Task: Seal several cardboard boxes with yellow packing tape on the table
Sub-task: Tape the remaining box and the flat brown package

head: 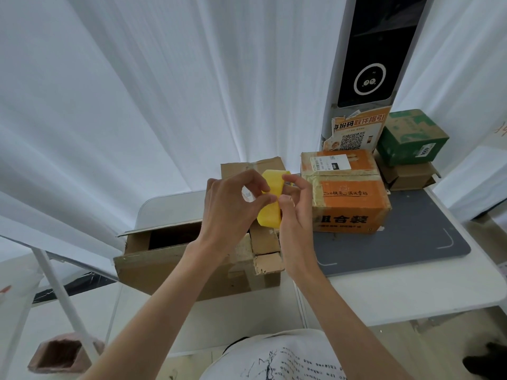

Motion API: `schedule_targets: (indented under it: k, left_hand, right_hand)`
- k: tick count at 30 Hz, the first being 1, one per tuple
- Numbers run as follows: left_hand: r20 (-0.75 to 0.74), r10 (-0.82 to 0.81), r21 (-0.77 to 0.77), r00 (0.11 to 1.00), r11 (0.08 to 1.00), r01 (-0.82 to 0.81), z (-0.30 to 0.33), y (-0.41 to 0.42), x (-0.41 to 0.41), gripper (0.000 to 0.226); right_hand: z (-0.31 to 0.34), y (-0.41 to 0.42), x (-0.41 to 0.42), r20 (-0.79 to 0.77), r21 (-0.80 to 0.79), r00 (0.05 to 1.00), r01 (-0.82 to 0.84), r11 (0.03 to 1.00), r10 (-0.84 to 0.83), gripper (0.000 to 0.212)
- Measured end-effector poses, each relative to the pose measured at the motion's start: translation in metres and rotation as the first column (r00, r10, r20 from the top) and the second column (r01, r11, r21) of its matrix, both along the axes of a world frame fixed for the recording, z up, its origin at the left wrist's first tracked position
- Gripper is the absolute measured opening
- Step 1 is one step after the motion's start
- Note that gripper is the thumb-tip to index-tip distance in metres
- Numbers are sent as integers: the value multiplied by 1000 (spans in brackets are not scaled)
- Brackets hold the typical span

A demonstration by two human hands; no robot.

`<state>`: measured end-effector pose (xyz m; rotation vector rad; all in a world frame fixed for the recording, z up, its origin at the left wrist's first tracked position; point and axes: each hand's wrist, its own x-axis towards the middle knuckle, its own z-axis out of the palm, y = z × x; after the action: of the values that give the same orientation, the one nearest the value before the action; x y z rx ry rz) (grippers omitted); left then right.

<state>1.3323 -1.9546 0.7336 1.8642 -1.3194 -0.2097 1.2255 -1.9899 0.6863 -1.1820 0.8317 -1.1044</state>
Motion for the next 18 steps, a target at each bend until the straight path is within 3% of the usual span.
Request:
schedule_targets:
  k: [4,6,11,18]
  left_hand:
    - [251,39,81,967,995,-61,0,-1,8,55]
    - [348,-19,150,937,988,-36,5,-4,16,66]
    - [448,-320,383,835,912,144,14,-11,25,62]
    - [555,-294,258,778,950,175,-4,-5,20,51]
  right_hand:
    - [-4,-1,-1,-43,-13,999,6,1000,-6,33]
    - [-6,-1,-1,-64,-5,998,-6,1000,6,33]
    - [-8,0,-1,-83,33,995,-61,998,64,26]
    - [-5,-5,0,-7,198,997,-69,978,71,27]
